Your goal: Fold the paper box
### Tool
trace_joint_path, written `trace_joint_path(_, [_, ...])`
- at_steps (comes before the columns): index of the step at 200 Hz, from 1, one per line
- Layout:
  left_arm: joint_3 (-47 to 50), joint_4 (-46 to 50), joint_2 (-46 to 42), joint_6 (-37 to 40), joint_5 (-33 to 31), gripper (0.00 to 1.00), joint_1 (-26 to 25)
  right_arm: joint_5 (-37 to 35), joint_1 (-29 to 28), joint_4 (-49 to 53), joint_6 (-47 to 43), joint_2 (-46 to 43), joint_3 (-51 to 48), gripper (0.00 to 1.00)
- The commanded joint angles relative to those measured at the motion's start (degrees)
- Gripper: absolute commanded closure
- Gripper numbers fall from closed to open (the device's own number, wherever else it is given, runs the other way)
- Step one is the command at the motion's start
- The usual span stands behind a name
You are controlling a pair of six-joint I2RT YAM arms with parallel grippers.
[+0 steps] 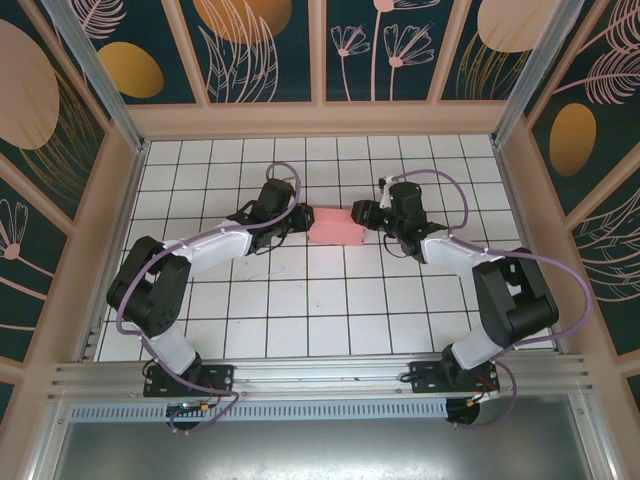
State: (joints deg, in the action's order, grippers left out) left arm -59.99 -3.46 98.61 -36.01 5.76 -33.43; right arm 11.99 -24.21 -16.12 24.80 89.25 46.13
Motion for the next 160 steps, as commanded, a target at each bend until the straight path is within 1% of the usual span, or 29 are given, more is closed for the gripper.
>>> trace_joint_path(1, [2.81,7.42,2.19,1.55,-0.90,0.84,0.25,-1.34,-0.10,-0.40,0.26,1.76,-2.07,0.60])
trace_joint_path(11, [2.77,7.39,2.16,1.56,-0.84,0.83,0.28,-1.35,-0.06,-0.20,0.15,1.79,-2.28,0.69])
trace_joint_path(22, [2.60,7.29,1.89,1.55,-0.86,0.75,0.28,-0.90,-0.07,-0.01,-0.04,1.30,-2.24,0.77])
trace_joint_path(36, [2.06,7.15,1.10,1.70,-1.12,0.63,0.25,-0.82,-0.10,0.19,-0.76,0.29,-1.87,0.78])
trace_joint_path(45, [1.23,7.24,0.51,2.06,-1.41,0.54,0.26,-1.12,-0.11,0.26,-1.48,-0.61,-1.53,0.76])
trace_joint_path(49, [0.72,7.23,0.37,2.27,-1.45,0.50,0.22,-1.38,-0.10,0.28,-1.89,-1.00,-1.40,0.75])
trace_joint_path(59, [-0.91,7.24,-0.06,3.02,-2.01,0.40,0.24,-1.79,0.01,-0.06,-2.85,-2.09,-1.09,0.67])
trace_joint_path(76, [-4.49,7.68,-0.08,4.46,-3.20,0.28,0.28,-0.06,0.02,-1.88,-7.73,-3.58,-1.04,0.56])
trace_joint_path(92, [-7.51,8.83,-2.68,5.25,-5.80,0.25,0.42,2.17,-0.01,-2.02,-14.10,-4.62,-0.32,0.46])
trace_joint_path(97, [-7.83,8.71,-3.39,5.29,-6.21,0.23,0.66,2.75,0.03,-1.83,-16.07,-4.98,0.01,0.41])
trace_joint_path(100, [-7.93,8.49,-3.84,5.33,-6.23,0.22,0.80,3.22,0.04,-1.81,-17.16,-5.25,0.21,0.39])
trace_joint_path(103, [-7.95,8.29,-4.24,5.29,-6.05,0.21,1.02,3.90,0.03,-1.74,-18.75,-5.53,0.44,0.34])
trace_joint_path(121, [-8.13,8.43,-5.79,5.07,-5.34,0.16,3.06,7.71,0.05,-0.92,-25.59,-6.18,1.85,0.21])
trace_joint_path(133, [-7.55,9.00,-6.21,4.95,-5.10,0.13,4.66,12.21,0.03,0.21,-32.15,-6.12,2.93,0.15])
trace_joint_path(137, [-6.96,8.92,-6.31,4.86,-4.92,0.13,5.31,13.86,-0.05,0.68,-34.35,-5.99,3.24,0.14])
trace_joint_path(140, [-6.61,8.87,-6.46,4.63,-4.74,0.08,5.78,15.21,-0.06,1.12,-35.72,-5.84,3.52,0.14])
trace_joint_path(142, [-6.23,8.84,-6.56,4.50,-4.56,0.07,6.10,16.15,-0.12,1.49,-36.76,-5.67,3.79,0.13])
trace_joint_path(160, [-2.86,7.69,-7.71,3.09,-1.89,0.04,9.24,22.50,-0.32,6.68,-45.50,-3.52,7.65,0.11])
